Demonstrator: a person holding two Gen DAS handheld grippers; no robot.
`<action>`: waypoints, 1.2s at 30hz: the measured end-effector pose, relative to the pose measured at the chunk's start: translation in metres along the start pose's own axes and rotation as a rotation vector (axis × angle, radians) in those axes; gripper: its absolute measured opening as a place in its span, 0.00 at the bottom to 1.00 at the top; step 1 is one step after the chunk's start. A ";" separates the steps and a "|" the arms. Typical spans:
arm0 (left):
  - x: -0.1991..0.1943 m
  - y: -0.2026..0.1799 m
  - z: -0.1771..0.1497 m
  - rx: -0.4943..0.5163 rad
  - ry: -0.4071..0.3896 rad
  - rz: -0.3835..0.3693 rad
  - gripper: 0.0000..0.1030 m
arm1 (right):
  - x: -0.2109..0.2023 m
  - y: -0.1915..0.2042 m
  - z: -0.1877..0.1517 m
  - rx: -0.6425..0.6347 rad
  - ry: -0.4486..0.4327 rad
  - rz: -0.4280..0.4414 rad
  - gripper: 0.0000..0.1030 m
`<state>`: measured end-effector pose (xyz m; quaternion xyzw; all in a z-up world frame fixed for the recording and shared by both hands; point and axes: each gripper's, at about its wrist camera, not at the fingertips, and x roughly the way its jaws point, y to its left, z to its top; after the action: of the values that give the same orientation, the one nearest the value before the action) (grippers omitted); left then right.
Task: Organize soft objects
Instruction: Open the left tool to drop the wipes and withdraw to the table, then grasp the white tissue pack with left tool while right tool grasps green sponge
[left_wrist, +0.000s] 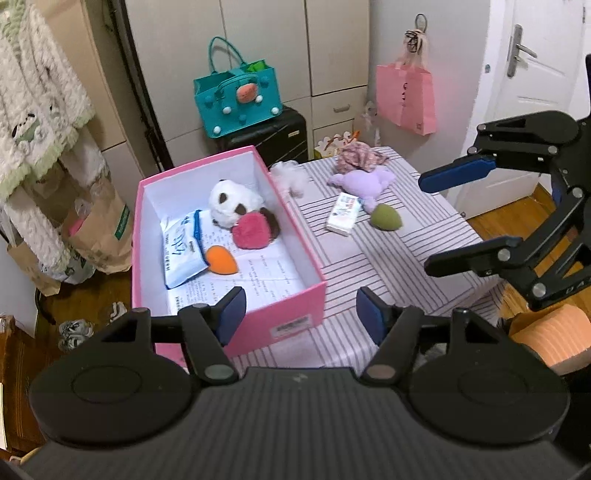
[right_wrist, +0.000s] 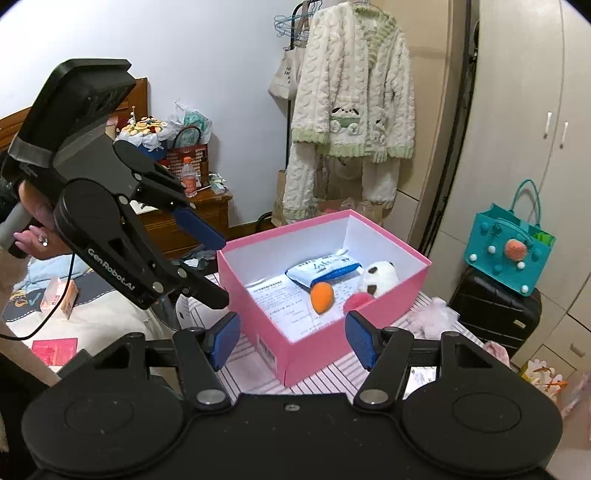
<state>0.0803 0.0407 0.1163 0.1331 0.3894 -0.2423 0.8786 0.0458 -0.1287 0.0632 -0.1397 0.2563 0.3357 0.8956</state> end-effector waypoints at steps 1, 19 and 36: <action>-0.001 -0.004 0.000 0.006 -0.002 -0.001 0.63 | -0.003 0.001 -0.005 0.002 -0.003 -0.005 0.66; 0.043 -0.077 -0.006 0.010 -0.054 -0.165 0.64 | -0.031 -0.056 -0.111 0.203 0.026 -0.190 0.66; 0.131 -0.100 0.010 -0.059 -0.086 -0.130 0.62 | 0.025 -0.127 -0.178 0.319 -0.096 -0.341 0.67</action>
<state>0.1093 -0.0907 0.0204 0.0710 0.3658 -0.2927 0.8806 0.0822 -0.2840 -0.0877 -0.0214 0.2361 0.1411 0.9612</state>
